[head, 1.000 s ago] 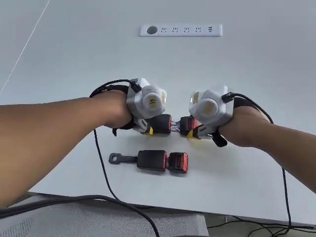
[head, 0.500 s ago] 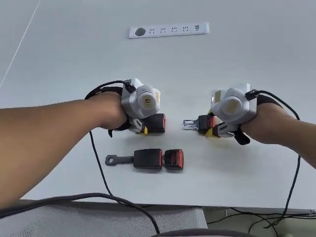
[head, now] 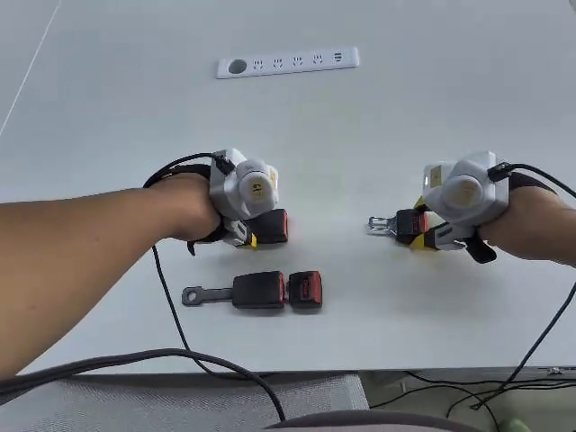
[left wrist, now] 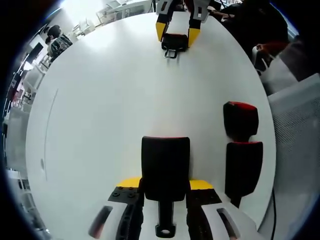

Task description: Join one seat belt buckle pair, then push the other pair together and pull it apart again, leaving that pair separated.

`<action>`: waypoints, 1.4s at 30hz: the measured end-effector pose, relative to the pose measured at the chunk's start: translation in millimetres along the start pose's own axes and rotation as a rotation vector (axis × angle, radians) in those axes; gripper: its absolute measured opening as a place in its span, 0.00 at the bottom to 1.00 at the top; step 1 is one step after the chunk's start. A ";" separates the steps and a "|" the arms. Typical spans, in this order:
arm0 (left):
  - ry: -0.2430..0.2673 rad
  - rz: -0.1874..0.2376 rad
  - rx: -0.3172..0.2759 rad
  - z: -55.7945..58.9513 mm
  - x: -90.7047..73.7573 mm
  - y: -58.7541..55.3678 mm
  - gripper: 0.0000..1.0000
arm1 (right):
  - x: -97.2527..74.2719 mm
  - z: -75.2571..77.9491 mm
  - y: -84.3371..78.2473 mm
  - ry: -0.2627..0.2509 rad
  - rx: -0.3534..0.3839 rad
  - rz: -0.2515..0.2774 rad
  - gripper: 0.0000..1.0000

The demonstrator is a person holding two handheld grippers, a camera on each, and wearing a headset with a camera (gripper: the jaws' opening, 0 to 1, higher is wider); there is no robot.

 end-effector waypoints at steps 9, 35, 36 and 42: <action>0.061 0.020 -0.067 0.4 -4.2 -2.6 0.32 | -6.1 1.5 -3.1 -0.081 -0.001 0.004 0.48; 0.360 0.163 -0.530 65.9 -112.4 -103.8 0.68 | -55.9 -80.3 12.9 -0.192 0.204 0.324 0.74; 0.365 0.160 -0.549 68.8 -114.0 -109.6 0.69 | -56.0 -84.0 12.2 -0.185 0.211 0.333 0.76; 0.400 0.173 -0.675 77.6 -132.2 -138.6 0.81 | -61.5 -95.5 0.9 -0.195 0.261 0.358 0.87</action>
Point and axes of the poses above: the centre of the closed fingertips' face, and the gripper's own axes: x roughly forward along the fingers, z roughly to its right, y roughly out of its top, the point moved 3 cm from there along -x, roughly backward along the fingers, and after that the axes turned 11 degrees about y, right-handed, at the moved point
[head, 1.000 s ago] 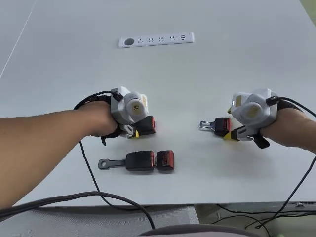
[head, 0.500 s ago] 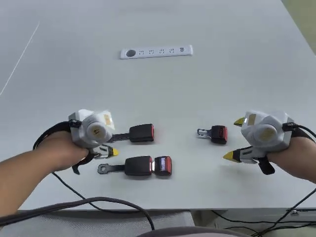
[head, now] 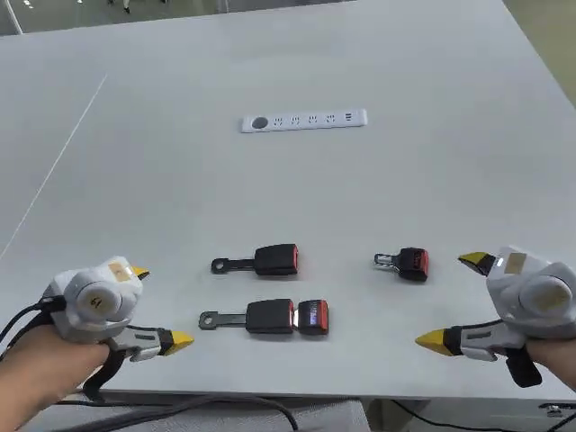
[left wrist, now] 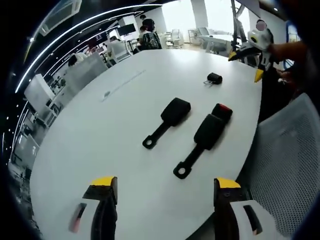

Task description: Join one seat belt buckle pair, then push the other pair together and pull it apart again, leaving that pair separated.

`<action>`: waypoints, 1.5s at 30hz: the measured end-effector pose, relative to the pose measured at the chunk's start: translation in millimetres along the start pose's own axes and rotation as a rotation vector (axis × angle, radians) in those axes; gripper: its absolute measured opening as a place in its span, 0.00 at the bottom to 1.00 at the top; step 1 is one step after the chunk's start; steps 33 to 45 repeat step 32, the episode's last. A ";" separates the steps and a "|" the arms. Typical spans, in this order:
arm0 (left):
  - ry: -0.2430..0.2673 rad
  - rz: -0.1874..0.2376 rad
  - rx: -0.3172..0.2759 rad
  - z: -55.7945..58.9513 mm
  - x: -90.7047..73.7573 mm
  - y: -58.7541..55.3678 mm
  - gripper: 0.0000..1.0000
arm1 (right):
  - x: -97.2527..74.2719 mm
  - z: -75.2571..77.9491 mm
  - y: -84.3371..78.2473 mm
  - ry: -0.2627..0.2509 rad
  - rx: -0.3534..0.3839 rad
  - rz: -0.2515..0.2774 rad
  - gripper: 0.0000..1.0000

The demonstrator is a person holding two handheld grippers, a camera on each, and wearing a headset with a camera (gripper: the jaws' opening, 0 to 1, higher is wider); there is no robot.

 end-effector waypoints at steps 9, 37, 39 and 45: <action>0.021 0.035 -0.043 -9.0 -24.4 -4.3 1.00 | -19.3 0.7 -0.3 -0.042 0.037 0.038 0.95; -0.027 0.101 -0.121 0.5 -38.6 -21.3 0.98 | -22.0 -23.7 -5.3 -0.054 0.098 0.100 1.00; -0.027 0.101 -0.121 0.5 -38.6 -21.3 0.98 | -22.0 -23.7 -5.3 -0.054 0.098 0.100 1.00; -0.027 0.101 -0.121 0.5 -38.6 -21.3 0.98 | -22.0 -23.7 -5.3 -0.054 0.098 0.100 1.00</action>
Point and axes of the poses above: the centre of the closed fingertips' face, and the gripper's own axes: x roughly forward along the fingers, z roughly to its right, y roughly out of its top, the point moved 3 cm from there along -x, roughly backward along the fingers, and after that the axes turned 11 degrees about y, right-handed, at the moved point
